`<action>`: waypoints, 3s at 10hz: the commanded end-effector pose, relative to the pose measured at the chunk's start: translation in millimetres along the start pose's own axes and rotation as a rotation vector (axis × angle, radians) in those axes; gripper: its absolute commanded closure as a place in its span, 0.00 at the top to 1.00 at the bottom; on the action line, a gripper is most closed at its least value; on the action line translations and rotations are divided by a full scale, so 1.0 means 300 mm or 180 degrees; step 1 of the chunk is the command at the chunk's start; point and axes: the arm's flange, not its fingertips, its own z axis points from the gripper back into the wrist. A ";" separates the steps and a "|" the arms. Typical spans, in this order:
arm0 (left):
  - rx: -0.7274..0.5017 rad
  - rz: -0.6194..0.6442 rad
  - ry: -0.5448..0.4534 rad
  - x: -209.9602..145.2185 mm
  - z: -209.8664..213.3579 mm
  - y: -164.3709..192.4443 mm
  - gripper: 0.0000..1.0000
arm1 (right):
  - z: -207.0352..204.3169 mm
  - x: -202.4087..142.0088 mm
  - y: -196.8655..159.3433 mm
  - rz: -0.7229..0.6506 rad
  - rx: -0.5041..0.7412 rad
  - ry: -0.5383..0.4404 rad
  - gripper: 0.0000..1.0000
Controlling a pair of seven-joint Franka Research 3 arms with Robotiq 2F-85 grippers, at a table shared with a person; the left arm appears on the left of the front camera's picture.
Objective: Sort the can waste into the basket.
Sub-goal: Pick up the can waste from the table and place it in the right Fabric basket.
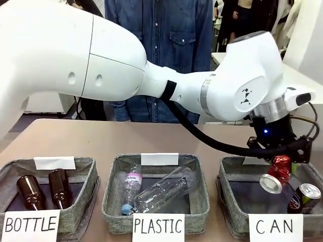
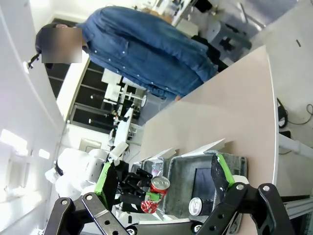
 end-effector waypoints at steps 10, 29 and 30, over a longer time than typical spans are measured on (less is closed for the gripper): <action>-0.0072 0.0055 -0.0208 -0.022 0.026 0.063 1.00 | -0.004 -0.008 0.006 -0.0019 -0.0047 -0.0003 1.00; -0.1269 0.2622 -0.1879 -1.367 1.260 1.399 1.00 | -1.200 -0.412 0.604 -0.0426 0.0599 0.2968 1.00; -0.1429 0.2276 -0.1970 -1.378 1.219 1.460 1.00 | -1.201 -0.409 0.611 -0.0548 0.0653 0.2987 1.00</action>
